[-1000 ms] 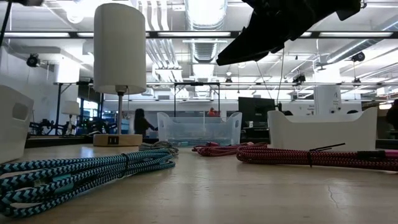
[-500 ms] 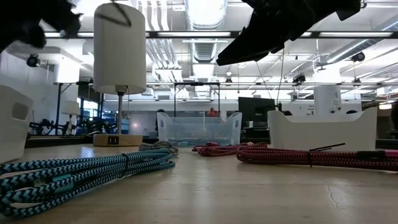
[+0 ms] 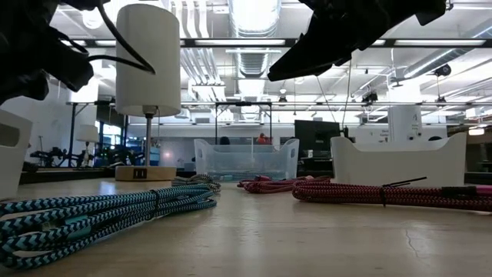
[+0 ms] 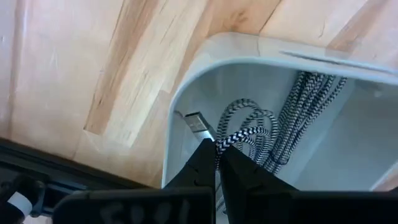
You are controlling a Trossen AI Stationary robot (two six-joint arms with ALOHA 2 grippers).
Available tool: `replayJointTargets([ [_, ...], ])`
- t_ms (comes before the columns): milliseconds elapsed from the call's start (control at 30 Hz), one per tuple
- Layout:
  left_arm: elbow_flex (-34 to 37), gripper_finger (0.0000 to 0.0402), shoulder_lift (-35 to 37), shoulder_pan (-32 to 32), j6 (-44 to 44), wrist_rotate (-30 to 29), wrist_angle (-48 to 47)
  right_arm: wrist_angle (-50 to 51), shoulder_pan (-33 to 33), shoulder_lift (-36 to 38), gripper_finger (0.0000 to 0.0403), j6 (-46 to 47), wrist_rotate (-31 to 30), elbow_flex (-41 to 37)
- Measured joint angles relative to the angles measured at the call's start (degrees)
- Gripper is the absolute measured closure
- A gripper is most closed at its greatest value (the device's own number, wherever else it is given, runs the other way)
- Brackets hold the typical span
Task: Pick & Place USB Port
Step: Put the right white USB cable into the gray bin, then put the white USB cable into the gray bin
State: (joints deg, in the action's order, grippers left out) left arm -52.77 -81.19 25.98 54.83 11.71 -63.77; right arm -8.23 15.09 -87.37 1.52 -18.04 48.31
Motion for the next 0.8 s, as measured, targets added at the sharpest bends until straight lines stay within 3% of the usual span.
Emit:
replayJointTargets([
  [500,-0.56,0.034,0.0,0.0,0.81,-1.25,1.97,0.02,0.0,0.0,0.0225,0.0,0.02,0.0],
  [800,-8.91,0.0335,0.0,-0.04,-0.94,-1.55,-2.9,0.02,0.0,0.0,0.0225,-0.01,0.02,0.0],
])
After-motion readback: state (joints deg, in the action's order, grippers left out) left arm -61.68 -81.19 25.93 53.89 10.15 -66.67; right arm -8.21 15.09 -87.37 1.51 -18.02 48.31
